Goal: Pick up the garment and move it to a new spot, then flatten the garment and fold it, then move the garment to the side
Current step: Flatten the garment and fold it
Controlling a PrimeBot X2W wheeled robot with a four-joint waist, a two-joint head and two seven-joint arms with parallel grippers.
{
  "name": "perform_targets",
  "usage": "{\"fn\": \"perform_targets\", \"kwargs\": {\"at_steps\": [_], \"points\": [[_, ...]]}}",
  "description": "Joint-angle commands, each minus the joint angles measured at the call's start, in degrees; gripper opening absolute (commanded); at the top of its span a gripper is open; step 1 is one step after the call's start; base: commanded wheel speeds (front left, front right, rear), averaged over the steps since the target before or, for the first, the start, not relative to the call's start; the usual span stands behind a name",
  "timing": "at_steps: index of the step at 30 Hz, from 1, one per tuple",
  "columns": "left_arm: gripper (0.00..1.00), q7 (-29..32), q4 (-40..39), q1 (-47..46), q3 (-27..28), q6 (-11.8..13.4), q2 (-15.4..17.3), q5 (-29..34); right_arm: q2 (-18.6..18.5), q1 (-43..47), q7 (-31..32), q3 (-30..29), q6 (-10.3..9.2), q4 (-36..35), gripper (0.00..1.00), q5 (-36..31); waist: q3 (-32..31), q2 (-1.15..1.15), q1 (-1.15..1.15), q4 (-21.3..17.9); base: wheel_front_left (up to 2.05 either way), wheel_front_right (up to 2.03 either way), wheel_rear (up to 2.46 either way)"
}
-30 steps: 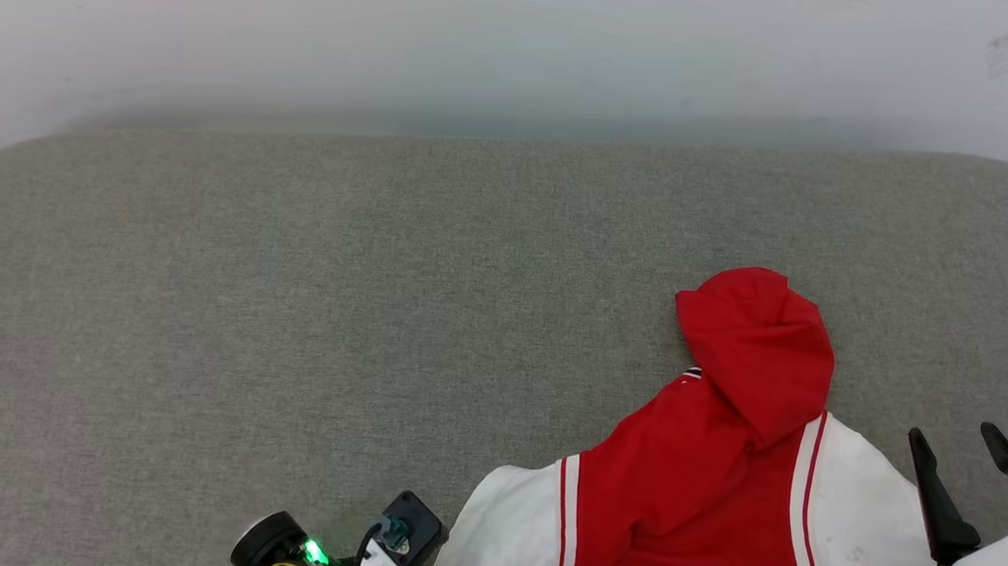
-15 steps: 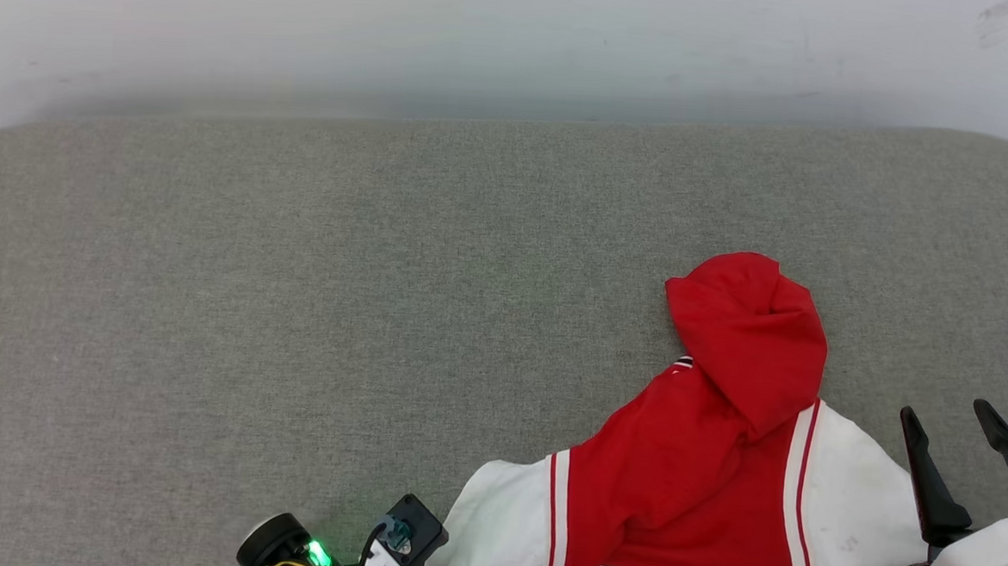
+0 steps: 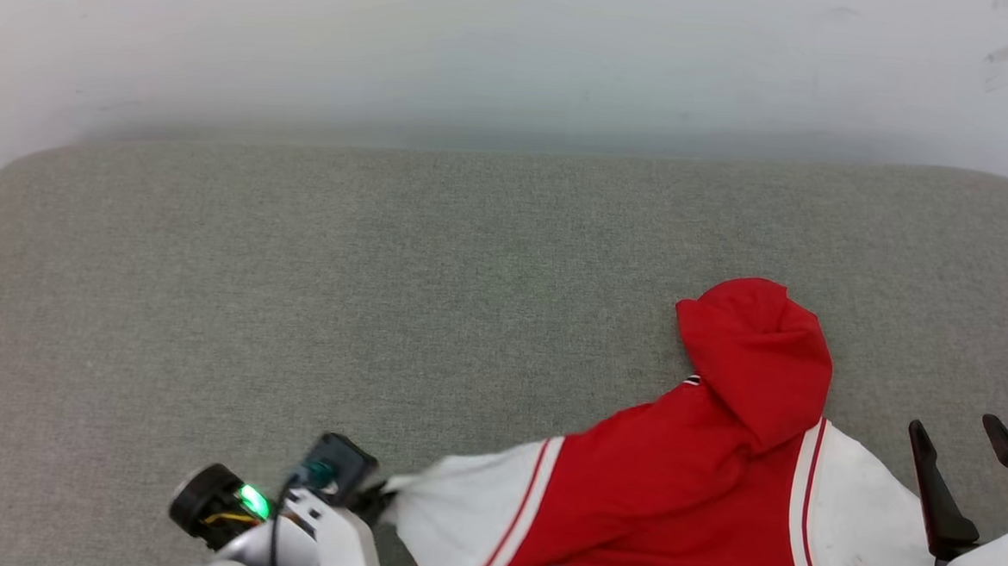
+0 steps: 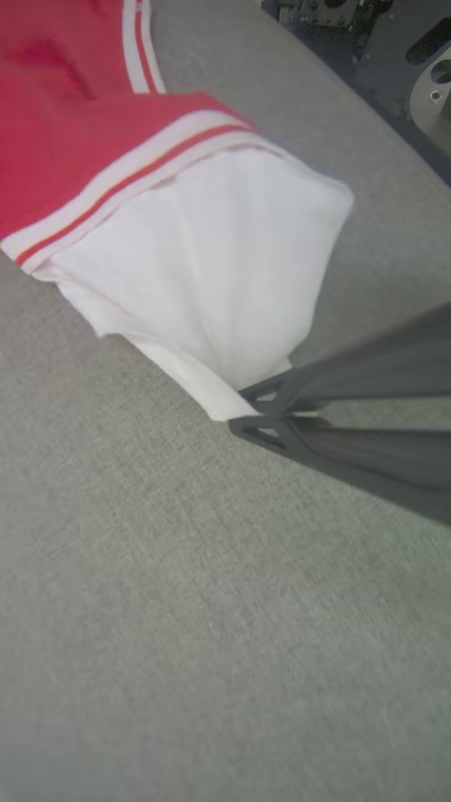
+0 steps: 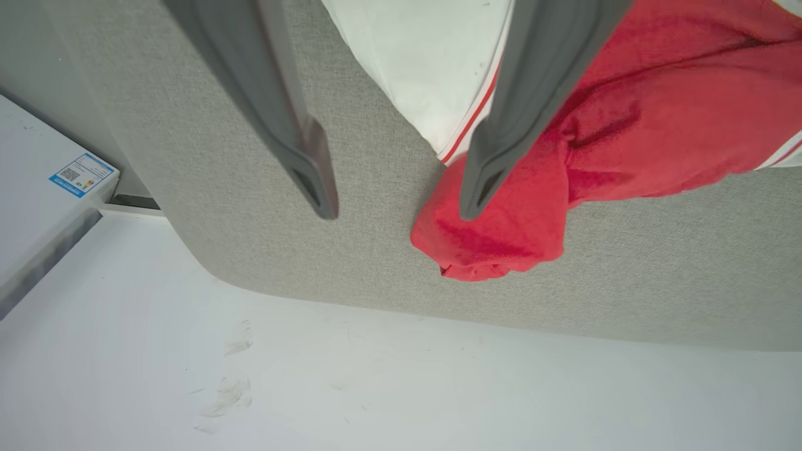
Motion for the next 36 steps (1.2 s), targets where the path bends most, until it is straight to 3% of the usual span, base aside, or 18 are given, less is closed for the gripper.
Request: {"fn": "perform_targets", "kwargs": {"at_steps": [1,10,21,26,36], "points": [[0.0,-0.85,-0.77,-0.83,1.26,0.71,0.67,-0.65,0.32,0.53,-0.19,-0.19,-0.09,-0.33,1.0,-0.38,-0.34,0.0,0.0,0.31,0.0,0.0,0.0],[0.0,-2.89,-4.52,-1.72,10.0,5.62,6.32,-3.2,-0.2,0.92,0.33,-0.22,-0.09,0.68,1.0,-0.08,-0.23,0.0,0.0,0.3,0.0,0.0,0.0],[0.0,-4.11,-4.78,-0.84,17.88,9.94,12.22,-5.38,-6.58,-1.42,4.28,3.18,-0.08,1.49,1.0,2.17,1.03,0.0,0.0,-1.02,0.0,0.0,0.0],[0.0,-4.61,-4.6,0.18,18.58,10.44,12.65,-5.88,-11.19,-2.41,9.9,8.9,-0.09,0.16,1.0,5.7,1.32,0.0,0.0,-1.13,0.0,0.0,0.0],[0.0,-5.73,-4.07,-1.15,16.92,9.78,11.23,-5.29,-20.86,-3.16,27.9,20.31,-0.09,-2.59,1.0,15.84,2.35,0.0,0.0,0.08,0.0,0.0,0.0]]}}
